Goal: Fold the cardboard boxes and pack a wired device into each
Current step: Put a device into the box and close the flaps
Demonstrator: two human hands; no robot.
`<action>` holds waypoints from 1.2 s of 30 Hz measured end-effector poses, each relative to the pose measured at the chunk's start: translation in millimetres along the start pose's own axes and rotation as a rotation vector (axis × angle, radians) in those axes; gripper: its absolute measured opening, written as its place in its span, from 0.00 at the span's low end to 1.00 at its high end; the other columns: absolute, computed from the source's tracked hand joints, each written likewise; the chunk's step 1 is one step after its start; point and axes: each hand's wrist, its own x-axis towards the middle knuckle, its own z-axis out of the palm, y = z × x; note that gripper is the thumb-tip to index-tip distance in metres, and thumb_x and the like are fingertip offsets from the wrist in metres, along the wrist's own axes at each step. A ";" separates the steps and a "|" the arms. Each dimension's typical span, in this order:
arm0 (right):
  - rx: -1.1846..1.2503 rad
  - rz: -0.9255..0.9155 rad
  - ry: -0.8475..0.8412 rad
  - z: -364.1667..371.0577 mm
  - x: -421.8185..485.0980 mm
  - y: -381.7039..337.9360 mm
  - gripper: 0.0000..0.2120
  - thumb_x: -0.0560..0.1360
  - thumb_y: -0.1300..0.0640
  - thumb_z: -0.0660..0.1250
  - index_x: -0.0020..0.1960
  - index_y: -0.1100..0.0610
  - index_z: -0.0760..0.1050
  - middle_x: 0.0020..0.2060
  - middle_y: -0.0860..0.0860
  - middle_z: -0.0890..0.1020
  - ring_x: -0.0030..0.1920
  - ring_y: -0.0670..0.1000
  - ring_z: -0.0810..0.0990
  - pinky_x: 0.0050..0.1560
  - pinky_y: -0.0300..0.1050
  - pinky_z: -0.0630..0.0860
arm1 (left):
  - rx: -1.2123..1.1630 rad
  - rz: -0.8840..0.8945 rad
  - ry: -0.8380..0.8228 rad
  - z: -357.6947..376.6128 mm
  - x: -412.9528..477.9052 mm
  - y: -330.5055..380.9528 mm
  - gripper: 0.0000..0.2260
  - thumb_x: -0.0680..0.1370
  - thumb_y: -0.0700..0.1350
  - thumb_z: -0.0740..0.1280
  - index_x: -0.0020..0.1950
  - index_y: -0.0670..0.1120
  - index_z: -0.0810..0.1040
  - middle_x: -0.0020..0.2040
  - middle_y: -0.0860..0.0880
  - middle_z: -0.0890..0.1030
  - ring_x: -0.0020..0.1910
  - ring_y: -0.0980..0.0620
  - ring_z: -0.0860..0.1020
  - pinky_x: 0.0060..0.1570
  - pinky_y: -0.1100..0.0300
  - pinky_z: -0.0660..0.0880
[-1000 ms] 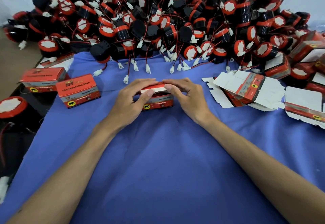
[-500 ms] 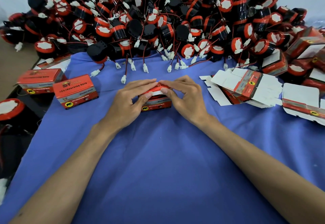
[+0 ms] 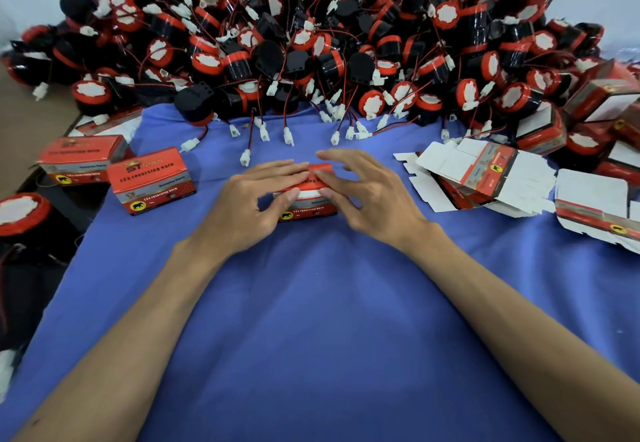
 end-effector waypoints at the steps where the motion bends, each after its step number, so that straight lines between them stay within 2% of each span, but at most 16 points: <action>1: 0.040 0.003 -0.019 0.9 -1.3 0.9 0.11 0.76 0.59 0.69 0.55 0.63 0.82 0.58 0.57 0.81 0.55 0.58 0.81 0.50 0.54 0.80 | 0.005 0.006 -0.004 -0.5 0.4 -0.3 0.16 0.79 0.44 0.64 0.64 0.41 0.78 0.63 0.54 0.76 0.67 0.53 0.72 0.69 0.61 0.66; 4: 0.108 0.002 -0.035 4.6 -5.0 2.6 0.14 0.74 0.61 0.71 0.58 0.65 0.80 0.57 0.58 0.81 0.59 0.58 0.80 0.57 0.55 0.79 | 0.018 0.024 -0.030 0.3 0.3 -0.4 0.16 0.79 0.44 0.63 0.65 0.41 0.77 0.64 0.54 0.75 0.68 0.53 0.71 0.69 0.63 0.65; 8: 0.309 0.142 0.007 3.6 -4.6 0.5 0.14 0.73 0.65 0.72 0.57 0.65 0.80 0.57 0.58 0.81 0.60 0.56 0.79 0.62 0.53 0.76 | 0.045 0.025 -0.089 -1.6 -2.2 -2.0 0.17 0.81 0.44 0.59 0.70 0.42 0.73 0.69 0.54 0.72 0.71 0.53 0.68 0.72 0.57 0.63; 11: 0.332 0.162 0.017 3.8 -3.8 -1.2 0.12 0.73 0.65 0.71 0.56 0.65 0.80 0.56 0.58 0.81 0.60 0.55 0.79 0.62 0.51 0.75 | 0.066 0.033 -0.100 2.8 -2.7 2.0 0.18 0.82 0.41 0.58 0.71 0.41 0.71 0.71 0.53 0.70 0.73 0.52 0.66 0.73 0.58 0.61; 16: 0.407 0.247 0.041 4.9 -3.4 -2.3 0.12 0.71 0.65 0.72 0.53 0.67 0.80 0.54 0.61 0.81 0.58 0.55 0.80 0.61 0.52 0.77 | -0.002 0.005 -0.062 9.4 -2.2 11.0 0.17 0.80 0.38 0.59 0.69 0.38 0.73 0.69 0.49 0.72 0.72 0.50 0.68 0.72 0.55 0.63; 19: 0.456 0.292 0.029 5.6 -2.0 -2.4 0.11 0.72 0.65 0.72 0.53 0.68 0.80 0.54 0.60 0.81 0.59 0.54 0.79 0.62 0.50 0.76 | -0.008 -0.026 -0.111 9.5 -1.8 10.6 0.19 0.81 0.41 0.58 0.71 0.39 0.70 0.72 0.51 0.68 0.74 0.52 0.65 0.74 0.59 0.60; 21: 0.553 0.386 0.028 5.4 -2.4 -1.7 0.10 0.73 0.67 0.71 0.54 0.68 0.80 0.54 0.60 0.82 0.60 0.54 0.79 0.63 0.50 0.75 | -0.003 -0.029 -0.166 12.4 -4.3 12.2 0.22 0.81 0.44 0.56 0.74 0.39 0.65 0.75 0.51 0.62 0.75 0.55 0.60 0.74 0.63 0.55; 23: 0.626 0.461 0.033 4.3 -1.4 -0.7 0.09 0.73 0.68 0.70 0.54 0.67 0.80 0.54 0.59 0.82 0.59 0.53 0.80 0.64 0.51 0.75 | 0.004 -0.012 -0.171 12.9 -5.0 12.4 0.21 0.82 0.43 0.56 0.75 0.39 0.64 0.76 0.51 0.61 0.75 0.54 0.59 0.74 0.64 0.54; 28: 0.550 0.406 0.033 2.4 -1.8 -1.8 0.10 0.72 0.66 0.72 0.53 0.67 0.81 0.53 0.59 0.82 0.59 0.53 0.80 0.62 0.50 0.76 | 0.078 0.065 -0.019 14.2 -1.7 11.5 0.16 0.79 0.31 0.64 0.67 0.37 0.74 0.69 0.48 0.72 0.70 0.49 0.70 0.71 0.48 0.67; 29: 0.531 0.394 0.029 2.2 -2.4 -1.3 0.11 0.72 0.66 0.72 0.53 0.67 0.81 0.54 0.59 0.82 0.59 0.53 0.80 0.62 0.49 0.76 | 0.040 0.045 0.005 15.3 -1.8 12.0 0.16 0.78 0.31 0.65 0.65 0.37 0.75 0.67 0.48 0.73 0.69 0.50 0.71 0.70 0.50 0.67; 33: 0.609 0.471 0.004 3.3 -0.7 -1.8 0.10 0.72 0.67 0.72 0.54 0.66 0.81 0.55 0.59 0.82 0.60 0.51 0.79 0.63 0.47 0.75 | -0.366 -0.199 -0.005 3.4 1.4 11.3 0.16 0.76 0.33 0.68 0.64 0.39 0.74 0.64 0.47 0.77 0.67 0.57 0.72 0.67 0.66 0.67; 36: 0.678 0.537 -0.014 4.1 -0.7 -2.5 0.10 0.72 0.68 0.70 0.54 0.66 0.81 0.55 0.59 0.82 0.60 0.50 0.78 0.65 0.47 0.73 | -0.255 -0.118 -0.061 0.9 -0.2 7.8 0.17 0.76 0.36 0.68 0.65 0.37 0.74 0.65 0.51 0.75 0.68 0.58 0.70 0.68 0.68 0.65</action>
